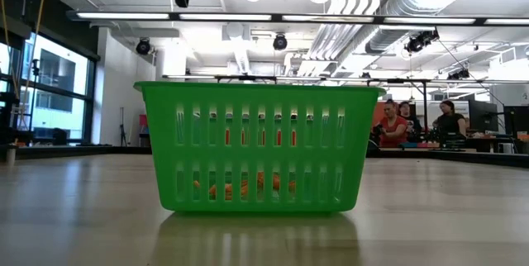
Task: Sort Halloween decoration
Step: Put the orange spider toy into the green bin
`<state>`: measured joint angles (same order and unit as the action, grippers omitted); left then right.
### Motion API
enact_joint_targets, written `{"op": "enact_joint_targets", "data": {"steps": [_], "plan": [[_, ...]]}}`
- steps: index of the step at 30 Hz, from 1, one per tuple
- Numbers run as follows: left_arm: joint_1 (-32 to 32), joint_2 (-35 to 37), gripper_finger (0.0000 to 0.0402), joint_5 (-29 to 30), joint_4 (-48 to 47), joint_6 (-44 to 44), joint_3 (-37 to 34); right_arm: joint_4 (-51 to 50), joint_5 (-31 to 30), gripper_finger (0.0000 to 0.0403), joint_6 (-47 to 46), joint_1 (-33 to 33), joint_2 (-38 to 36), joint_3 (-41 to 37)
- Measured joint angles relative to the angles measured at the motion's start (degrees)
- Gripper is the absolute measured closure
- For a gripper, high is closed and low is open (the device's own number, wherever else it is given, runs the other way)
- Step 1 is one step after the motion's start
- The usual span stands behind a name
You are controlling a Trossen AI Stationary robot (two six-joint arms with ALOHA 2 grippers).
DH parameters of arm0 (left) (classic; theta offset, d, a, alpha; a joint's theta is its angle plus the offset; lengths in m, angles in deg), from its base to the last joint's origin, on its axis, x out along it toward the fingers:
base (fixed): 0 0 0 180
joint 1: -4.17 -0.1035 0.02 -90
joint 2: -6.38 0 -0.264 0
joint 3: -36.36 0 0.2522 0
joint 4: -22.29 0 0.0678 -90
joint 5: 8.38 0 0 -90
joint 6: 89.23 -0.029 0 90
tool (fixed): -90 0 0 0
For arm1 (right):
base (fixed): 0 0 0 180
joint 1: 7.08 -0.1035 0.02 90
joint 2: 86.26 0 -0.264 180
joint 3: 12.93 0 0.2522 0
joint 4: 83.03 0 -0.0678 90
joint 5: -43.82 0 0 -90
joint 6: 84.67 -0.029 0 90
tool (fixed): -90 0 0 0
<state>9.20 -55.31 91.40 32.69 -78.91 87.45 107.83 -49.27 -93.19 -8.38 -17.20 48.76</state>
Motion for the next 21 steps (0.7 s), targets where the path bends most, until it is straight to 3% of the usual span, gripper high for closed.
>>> {"op": "enact_joint_targets", "data": {"steps": [5, 9, 13, 18, 21], "plan": [[0.0, -0.9, 0.0402, 0.0, -3.1, 0.0, 0.4, 0.0, -0.9, 0.0146, 0.0, 0.2, 0.0, 0.0], [0.0, -3.4, 0.0402, -0.5, -13.7, -1.5, 5.0, 0.0, -5.2, 0.0146, -0.1, 0.2, 0.0, 0.0], [0.0, -8.2, 0.0401, -4.4, -23.4, -7.2, 11.2, 0.0, -10.8, 0.0146, -0.5, 0.2, 0.0, 0.0], [1.2, -15.8, 0.0401, -10.4, -27.4, -12.7, 18.1, -0.3, -15.1, 0.0146, -0.5, 0.2, 0.0, 0.0], [3.4, -20.5, 0.0401, -11.0, -28.8, -14.6, 22.7, -1.4, -16.3, 0.0146, -0.5, 0.2, 0.0, 0.0]]}}
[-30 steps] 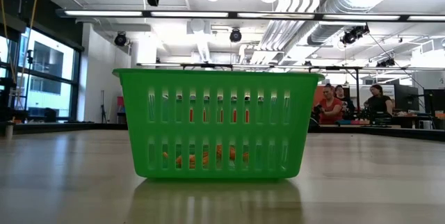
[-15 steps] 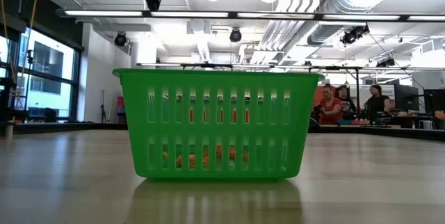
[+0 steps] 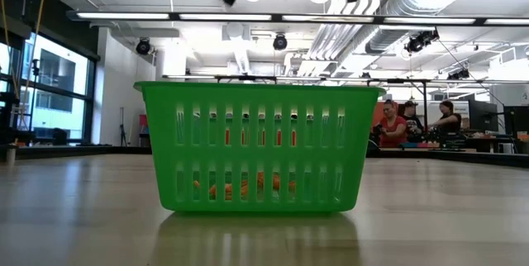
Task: Sort Halloween decoration
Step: Put the orange spider toy into the green bin
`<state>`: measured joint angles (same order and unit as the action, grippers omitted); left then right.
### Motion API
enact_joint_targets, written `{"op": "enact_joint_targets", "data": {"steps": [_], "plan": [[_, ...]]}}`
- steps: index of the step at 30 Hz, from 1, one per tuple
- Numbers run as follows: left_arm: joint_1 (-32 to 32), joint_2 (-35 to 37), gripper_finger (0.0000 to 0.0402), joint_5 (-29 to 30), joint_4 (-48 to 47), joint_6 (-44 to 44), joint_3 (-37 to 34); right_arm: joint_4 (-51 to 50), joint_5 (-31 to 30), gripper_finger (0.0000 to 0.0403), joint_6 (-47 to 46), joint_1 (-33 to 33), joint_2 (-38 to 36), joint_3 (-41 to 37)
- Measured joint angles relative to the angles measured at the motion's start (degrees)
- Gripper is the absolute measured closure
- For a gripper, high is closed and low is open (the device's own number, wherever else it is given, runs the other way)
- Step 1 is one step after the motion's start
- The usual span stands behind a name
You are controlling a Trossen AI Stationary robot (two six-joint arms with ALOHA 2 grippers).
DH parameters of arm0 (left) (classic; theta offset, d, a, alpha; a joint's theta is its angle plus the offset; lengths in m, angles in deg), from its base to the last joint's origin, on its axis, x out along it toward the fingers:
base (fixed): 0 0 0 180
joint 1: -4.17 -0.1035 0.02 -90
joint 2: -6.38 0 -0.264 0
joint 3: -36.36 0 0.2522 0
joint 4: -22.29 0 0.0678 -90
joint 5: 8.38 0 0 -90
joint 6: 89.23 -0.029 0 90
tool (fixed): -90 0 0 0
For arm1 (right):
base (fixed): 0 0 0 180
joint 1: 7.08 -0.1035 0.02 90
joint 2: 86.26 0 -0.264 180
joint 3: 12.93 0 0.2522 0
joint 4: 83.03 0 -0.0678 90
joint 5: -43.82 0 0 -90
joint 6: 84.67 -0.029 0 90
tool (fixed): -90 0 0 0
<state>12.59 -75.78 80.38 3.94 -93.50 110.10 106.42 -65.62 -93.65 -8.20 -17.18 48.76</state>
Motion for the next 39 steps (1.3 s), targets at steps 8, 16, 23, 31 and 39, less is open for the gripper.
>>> {"op": "enact_joint_targets", "data": {"steps": [8, 16, 23, 31, 39], "plan": [[6.9, -12.3, 0.0401, 1.2, -1.8, -5.5, 10.7, -10.1, 0.0, 0.0146, -3.7, 0.0, 0.0, 0.0], [12.5, -20.7, 0.0401, 10.9, -4.3, -9.8, 14.1, -20.8, -3.3, 0.0146, -8.9, 0.0, 0.0, 0.0], [14.2, -25.9, 0.0401, 8.9, -6.4, -10.0, 14.1, -23.0, -7.5, 0.0146, -9.2, 0.0, 0.0, 0.0], [14.1, -30.1, 0.0401, 5.6, -11.7, -10.4, 14.0, -23.5, -7.5, 0.0146, -9.2, 0.0, 0.0, 0.0], [13.1, -31.3, 0.0395, 5.7, -13.7, -12.4, 14.1, -24.1, -7.5, 0.0146, -9.2, 0.0, 0.0, 0.0]]}}
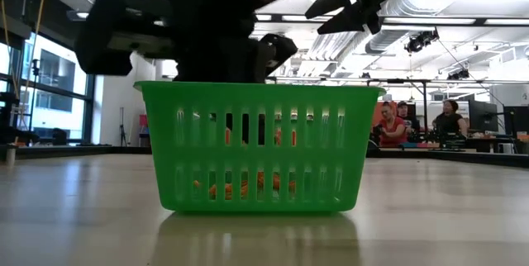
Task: Sort Halloween decoration
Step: Put the orange spider toy into the green bin
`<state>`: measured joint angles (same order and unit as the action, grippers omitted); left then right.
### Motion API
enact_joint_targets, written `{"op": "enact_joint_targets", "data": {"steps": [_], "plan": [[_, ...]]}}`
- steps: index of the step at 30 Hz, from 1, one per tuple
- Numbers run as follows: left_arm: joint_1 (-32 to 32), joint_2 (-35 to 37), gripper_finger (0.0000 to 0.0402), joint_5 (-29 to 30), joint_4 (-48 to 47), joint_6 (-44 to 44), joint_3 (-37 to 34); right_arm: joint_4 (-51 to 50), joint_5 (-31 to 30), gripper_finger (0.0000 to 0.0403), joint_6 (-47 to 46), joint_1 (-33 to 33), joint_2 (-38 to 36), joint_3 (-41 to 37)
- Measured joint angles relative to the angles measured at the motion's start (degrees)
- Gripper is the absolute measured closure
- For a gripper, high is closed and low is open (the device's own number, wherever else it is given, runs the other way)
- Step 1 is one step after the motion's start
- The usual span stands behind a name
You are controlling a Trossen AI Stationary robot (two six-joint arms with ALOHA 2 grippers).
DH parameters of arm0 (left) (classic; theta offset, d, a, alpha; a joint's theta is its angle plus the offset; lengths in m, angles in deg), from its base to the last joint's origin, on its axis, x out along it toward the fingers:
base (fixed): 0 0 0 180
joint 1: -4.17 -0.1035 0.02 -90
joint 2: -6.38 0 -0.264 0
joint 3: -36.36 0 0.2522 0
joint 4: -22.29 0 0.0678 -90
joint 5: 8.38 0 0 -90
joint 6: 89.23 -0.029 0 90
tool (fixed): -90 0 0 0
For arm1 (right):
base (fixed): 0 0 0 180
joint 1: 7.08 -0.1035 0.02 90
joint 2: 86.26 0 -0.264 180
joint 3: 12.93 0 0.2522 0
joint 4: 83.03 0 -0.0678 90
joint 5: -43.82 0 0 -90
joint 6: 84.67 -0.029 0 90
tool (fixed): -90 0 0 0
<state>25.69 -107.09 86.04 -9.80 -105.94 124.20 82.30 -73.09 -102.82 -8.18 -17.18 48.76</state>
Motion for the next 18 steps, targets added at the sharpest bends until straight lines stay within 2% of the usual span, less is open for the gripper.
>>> {"op": "enact_joint_targets", "data": {"steps": [6, 12, 18], "plan": [[-0.9, 0.1, 0.036, -0.1, -0.3, 0.0, -0.1, -0.2, 0.0, 0.0146, 0.1, 0.0, 0.0, 0.0], [-1.0, 0.1, 0.0305, -0.3, -0.4, 0.1, -0.1, -0.2, -2.6, 0.0146, 0.0, 0.1, 0.0, 0.0], [-1.0, 0.6, 0.0251, -0.4, -2.4, 2.7, 0.4, -0.2, -2.7, 0.0146, 0.0, 0.1, 0.0, 0.0]]}}
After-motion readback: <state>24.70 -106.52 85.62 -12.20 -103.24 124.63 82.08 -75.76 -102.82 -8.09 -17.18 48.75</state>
